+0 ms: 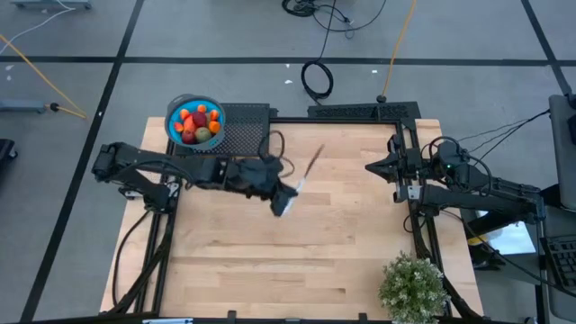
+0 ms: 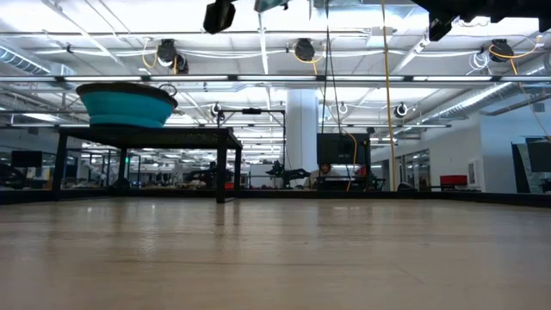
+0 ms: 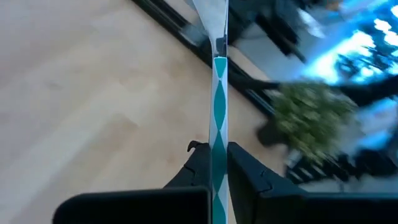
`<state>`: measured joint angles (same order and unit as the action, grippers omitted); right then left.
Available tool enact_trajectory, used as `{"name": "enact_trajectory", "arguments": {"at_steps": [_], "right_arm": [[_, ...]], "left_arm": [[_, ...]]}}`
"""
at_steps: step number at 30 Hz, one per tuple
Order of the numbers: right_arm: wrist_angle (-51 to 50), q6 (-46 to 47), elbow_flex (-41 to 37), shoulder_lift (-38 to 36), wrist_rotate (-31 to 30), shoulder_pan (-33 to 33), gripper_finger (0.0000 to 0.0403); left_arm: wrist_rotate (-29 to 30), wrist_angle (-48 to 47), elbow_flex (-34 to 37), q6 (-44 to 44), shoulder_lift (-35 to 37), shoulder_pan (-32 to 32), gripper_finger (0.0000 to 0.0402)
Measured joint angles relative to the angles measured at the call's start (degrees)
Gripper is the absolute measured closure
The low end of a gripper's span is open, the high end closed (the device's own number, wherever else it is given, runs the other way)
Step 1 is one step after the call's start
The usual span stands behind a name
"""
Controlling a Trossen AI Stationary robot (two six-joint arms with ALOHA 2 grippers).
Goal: Pick & Place Fruit
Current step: Put the blue knife on the shelf
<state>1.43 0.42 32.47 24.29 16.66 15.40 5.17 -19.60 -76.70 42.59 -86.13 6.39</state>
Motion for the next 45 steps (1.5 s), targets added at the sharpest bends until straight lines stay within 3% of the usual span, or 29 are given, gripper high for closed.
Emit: {"name": "enact_trajectory", "arguments": {"at_steps": [8,14,26,31,37,45], "right_arm": [[0.0,-1.3,0.0,0.0,0.0,0.0,0.0403],[0.0,-1.3,0.0,0.0,0.0,0.0,0.0403],[0.0,-3.1,0.0,0.0,0.0,0.0,0.0403],[0.0,-3.1,0.0,0.0,0.0,0.0,0.0403],[0.0,-3.1,0.0,0.0,0.0,0.0,0.0403],[0.0,-3.1,0.0,0.0,0.0,0.0,0.0403]], "left_arm": [[8.0,-19.9,-9.8,4.9,0.0,-5.7,0.0366],[8.5,-27.9,-13.0,6.6,0.1,-11.6,0.038],[6.4,-31.6,-13.2,6.6,0.1,-23.5,0.0363],[5.5,-32.8,-13.2,7.5,0.0,-27.3,0.0376],[2.2,-35.1,-13.2,8.2,0.0,-31.0,0.0382],[2.3,-37.9,-13.2,10.7,-0.4,-33.9,0.0374]]}}
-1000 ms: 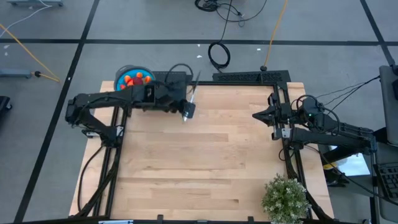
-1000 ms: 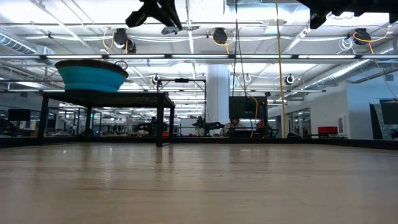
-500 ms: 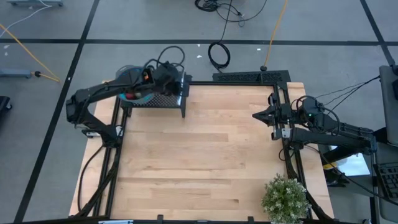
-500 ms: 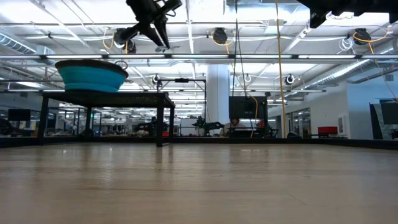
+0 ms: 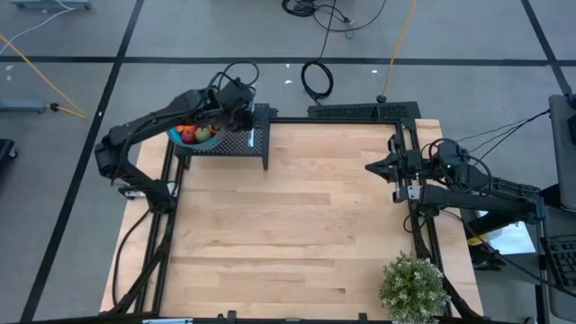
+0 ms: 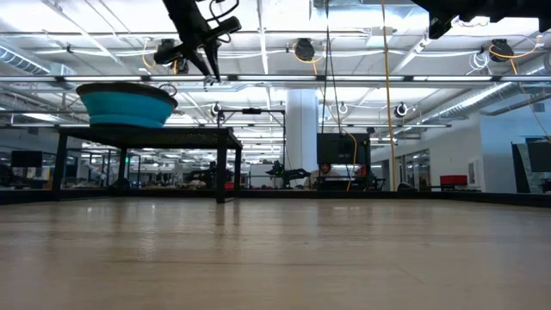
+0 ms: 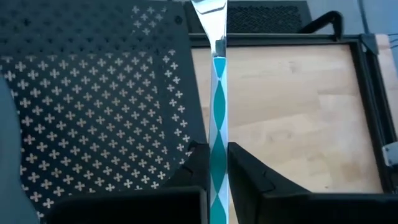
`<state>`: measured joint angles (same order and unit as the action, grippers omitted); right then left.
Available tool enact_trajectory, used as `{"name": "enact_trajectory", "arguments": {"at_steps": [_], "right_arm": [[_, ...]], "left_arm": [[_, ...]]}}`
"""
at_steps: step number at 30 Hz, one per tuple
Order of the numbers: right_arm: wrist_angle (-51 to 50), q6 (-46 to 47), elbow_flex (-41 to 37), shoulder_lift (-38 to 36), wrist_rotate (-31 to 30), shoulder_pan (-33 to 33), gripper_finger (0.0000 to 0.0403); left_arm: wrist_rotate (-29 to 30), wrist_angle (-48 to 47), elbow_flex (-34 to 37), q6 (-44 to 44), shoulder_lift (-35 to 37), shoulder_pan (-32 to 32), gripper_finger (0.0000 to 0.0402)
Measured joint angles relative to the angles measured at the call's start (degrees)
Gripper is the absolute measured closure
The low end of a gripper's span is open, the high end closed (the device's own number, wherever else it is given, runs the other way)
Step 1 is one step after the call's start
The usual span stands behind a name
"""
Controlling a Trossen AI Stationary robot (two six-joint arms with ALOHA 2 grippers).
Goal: Pick & Place Fruit
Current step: Put the blue knife on the shelf
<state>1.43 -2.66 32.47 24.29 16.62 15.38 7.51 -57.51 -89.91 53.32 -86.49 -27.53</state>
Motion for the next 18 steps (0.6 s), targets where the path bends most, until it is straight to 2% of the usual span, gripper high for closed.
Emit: {"name": "enact_trajectory", "arguments": {"at_steps": [11,18], "right_arm": [[0.0,0.0,0.0,0.0,0.0,0.0,0.0403],[-0.5,0.0,0.0,0.0,0.0,0.0,0.0403]], "left_arm": [[-3.6,-1.8,0.0,-0.2,-4.1,-2.7,0.0378],[-3.6,-5.2,0.0,0.4,-5.1,-5.0,0.0378]]}}
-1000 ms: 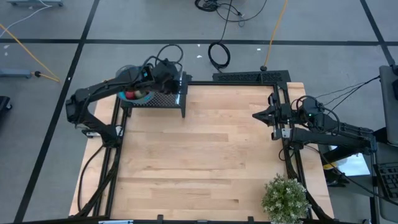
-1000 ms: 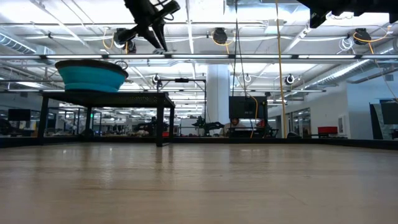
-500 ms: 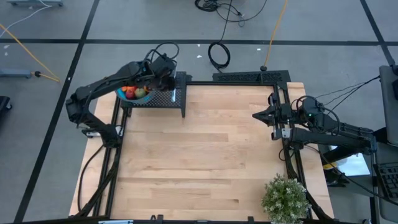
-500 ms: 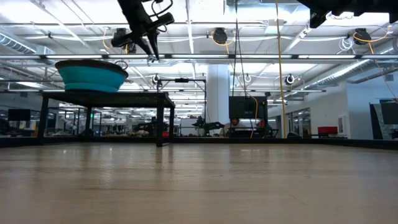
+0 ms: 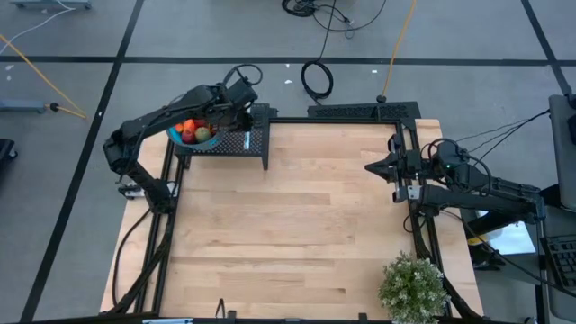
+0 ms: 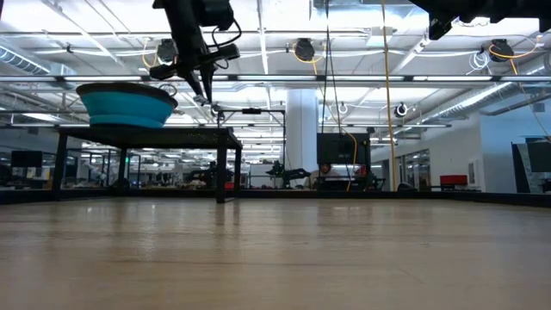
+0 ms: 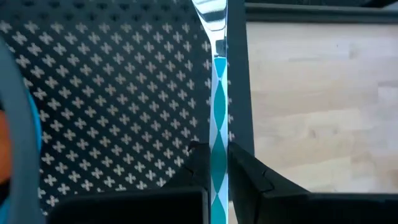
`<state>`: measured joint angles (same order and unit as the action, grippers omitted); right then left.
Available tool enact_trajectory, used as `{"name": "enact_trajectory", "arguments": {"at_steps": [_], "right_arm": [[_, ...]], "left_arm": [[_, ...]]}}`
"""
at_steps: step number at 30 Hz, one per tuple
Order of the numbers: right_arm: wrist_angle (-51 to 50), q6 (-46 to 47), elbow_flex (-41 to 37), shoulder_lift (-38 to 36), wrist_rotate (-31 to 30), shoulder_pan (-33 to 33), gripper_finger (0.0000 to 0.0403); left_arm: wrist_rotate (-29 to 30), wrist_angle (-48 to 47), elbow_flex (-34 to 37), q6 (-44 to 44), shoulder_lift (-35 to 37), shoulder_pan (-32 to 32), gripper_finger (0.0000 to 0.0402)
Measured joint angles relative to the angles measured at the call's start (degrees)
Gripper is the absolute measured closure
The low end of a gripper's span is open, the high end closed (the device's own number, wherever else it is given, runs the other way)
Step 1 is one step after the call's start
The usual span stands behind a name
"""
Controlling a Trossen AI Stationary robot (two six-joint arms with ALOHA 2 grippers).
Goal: Pick & Place Fruit
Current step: Put the blue knife on the shelf
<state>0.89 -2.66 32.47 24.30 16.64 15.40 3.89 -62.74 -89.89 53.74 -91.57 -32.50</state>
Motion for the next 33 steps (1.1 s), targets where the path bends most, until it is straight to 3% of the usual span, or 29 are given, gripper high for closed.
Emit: {"name": "enact_trajectory", "arguments": {"at_steps": [17,33], "right_arm": [[-0.3,0.0,0.0,0.0,0.0,0.0,0.0403],[-0.3,0.0,0.0,0.0,0.0,0.0,0.0403]], "left_arm": [[2.1,-1.0,0.0,-1.1,-5.7,0.7,0.0378],[5.6,-2.1,0.4,-0.9,-5.6,0.3,0.0378]]}}
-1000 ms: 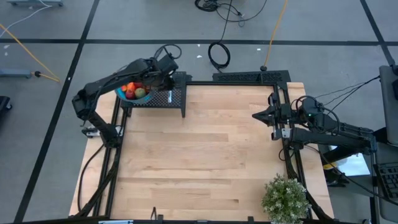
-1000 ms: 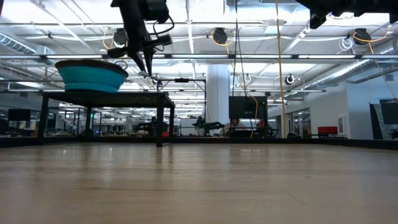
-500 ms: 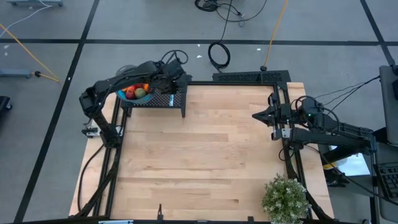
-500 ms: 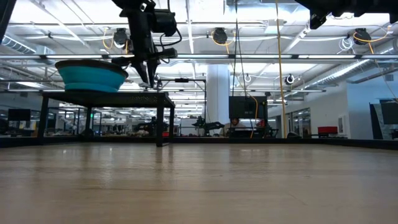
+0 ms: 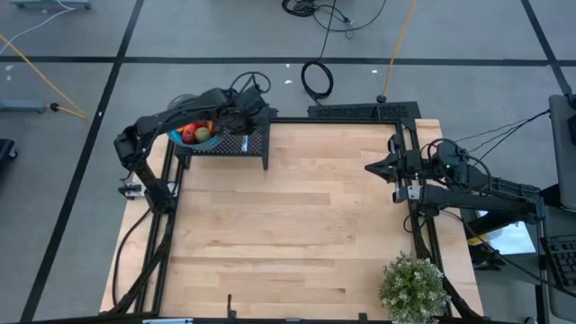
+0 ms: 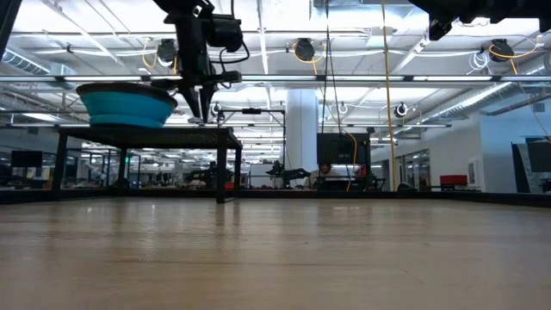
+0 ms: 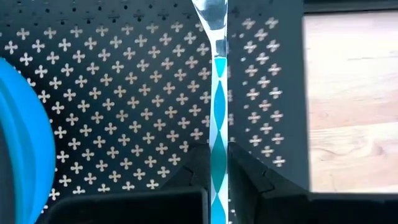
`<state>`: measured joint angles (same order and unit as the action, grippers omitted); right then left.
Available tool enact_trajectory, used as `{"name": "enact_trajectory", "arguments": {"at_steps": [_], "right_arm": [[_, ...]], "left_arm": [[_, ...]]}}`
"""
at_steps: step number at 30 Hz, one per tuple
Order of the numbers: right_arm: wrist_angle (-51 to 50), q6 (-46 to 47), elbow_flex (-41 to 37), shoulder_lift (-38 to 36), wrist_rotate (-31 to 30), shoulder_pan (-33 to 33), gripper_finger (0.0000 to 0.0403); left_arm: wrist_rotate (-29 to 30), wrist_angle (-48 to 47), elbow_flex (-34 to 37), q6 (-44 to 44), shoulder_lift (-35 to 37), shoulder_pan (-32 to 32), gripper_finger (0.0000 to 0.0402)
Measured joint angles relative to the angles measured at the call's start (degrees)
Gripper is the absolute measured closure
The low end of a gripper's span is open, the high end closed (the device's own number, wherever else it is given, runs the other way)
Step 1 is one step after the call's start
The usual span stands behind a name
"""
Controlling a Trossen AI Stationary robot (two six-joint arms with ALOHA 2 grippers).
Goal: Pick & Place Fruit
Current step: Put the blue knife on the shelf, then return To Home Position
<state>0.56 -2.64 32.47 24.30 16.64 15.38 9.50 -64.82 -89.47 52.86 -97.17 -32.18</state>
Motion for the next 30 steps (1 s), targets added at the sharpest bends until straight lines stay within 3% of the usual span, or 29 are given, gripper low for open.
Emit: {"name": "enact_trajectory", "arguments": {"at_steps": [19,30], "right_arm": [[0.0,0.0,0.0,0.0,0.0,0.0,0.0403],[0.0,0.0,0.0,0.0,0.0,0.0,0.0403]], "left_arm": [[-0.9,0.6,2.4,-0.2,0.0,-0.1,0.0375],[-0.9,0.7,2.4,-0.2,0.1,-0.1,0.0298]]}}
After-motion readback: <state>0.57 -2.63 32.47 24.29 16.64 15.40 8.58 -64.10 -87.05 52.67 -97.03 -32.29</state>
